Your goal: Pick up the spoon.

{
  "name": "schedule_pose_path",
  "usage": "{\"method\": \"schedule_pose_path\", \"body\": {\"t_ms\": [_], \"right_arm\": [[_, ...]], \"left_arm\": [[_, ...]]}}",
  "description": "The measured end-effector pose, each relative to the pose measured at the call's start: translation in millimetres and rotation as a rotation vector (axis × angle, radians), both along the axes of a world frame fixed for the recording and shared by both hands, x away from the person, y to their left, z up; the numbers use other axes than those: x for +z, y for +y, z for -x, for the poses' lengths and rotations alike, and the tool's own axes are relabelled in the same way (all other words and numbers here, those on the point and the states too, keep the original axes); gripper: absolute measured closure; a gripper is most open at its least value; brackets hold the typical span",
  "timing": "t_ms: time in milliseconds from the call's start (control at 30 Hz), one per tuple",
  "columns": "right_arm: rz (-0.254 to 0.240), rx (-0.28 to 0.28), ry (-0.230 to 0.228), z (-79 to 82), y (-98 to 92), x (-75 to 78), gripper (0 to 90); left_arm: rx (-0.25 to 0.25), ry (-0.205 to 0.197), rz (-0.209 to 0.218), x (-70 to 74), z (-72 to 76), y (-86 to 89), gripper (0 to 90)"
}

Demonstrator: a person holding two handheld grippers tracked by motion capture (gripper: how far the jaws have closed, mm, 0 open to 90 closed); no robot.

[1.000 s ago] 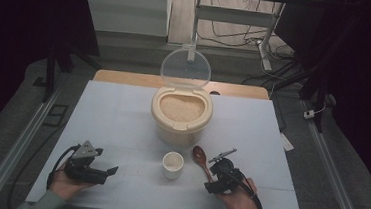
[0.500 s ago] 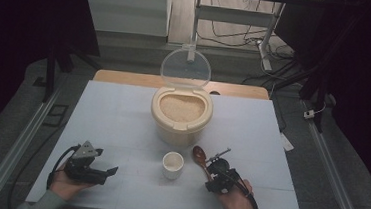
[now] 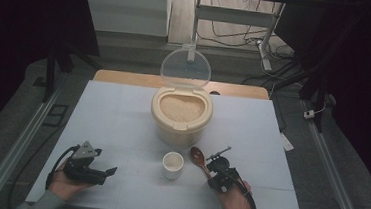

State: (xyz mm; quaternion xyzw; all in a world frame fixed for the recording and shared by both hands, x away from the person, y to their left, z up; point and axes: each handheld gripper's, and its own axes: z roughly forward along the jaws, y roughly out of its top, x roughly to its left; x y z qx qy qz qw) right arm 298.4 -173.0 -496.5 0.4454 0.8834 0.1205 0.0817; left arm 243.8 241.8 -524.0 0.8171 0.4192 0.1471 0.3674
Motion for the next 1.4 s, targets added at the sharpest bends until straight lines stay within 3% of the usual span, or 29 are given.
{"method": "schedule_pose_path", "body": {"t_ms": [233,433,733,1400], "right_arm": [[-0.006,0.004,-0.007,0.5,-0.7,0.1,78.2],[-0.045,0.013,0.000,-1.1,-7.8,1.9,78.3],[-0.130,0.027,-0.017,0.3,-22.3,16.5,78.3],[-0.240,0.190,-0.070,14.1,-43.0,53.1,78.4]], "left_arm": [[-0.003,-0.004,-0.005,0.3,0.5,-0.2,12.1],[-0.002,-0.004,-0.006,0.0,0.5,-0.2,12.1],[-0.001,-0.003,-0.006,-0.2,0.6,0.0,12.1],[0.002,0.003,-0.011,-1.5,-0.4,0.2,12.1]]}}
